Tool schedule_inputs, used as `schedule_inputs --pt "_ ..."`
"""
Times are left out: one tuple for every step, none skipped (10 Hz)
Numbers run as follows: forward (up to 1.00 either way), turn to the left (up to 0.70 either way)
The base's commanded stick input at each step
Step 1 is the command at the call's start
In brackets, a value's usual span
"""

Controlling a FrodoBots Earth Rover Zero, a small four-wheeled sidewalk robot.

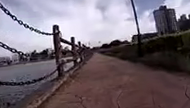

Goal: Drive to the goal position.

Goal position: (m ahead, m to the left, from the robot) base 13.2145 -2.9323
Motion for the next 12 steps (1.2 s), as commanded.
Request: schedule_inputs --pt "0.70 0.11" --pt "0.70 0.08" --pt "0.70 0.00" --pt "0.70 -0.06" --pt "0.70 -0.13" --pt "0.70 -0.17" --pt "0.70 -0.22" --pt "0.70 -0.24" --pt "0.70 -0.24" --pt "0.70 -0.24" --pt "0.70 -0.20" --pt "0.70 -0.09"
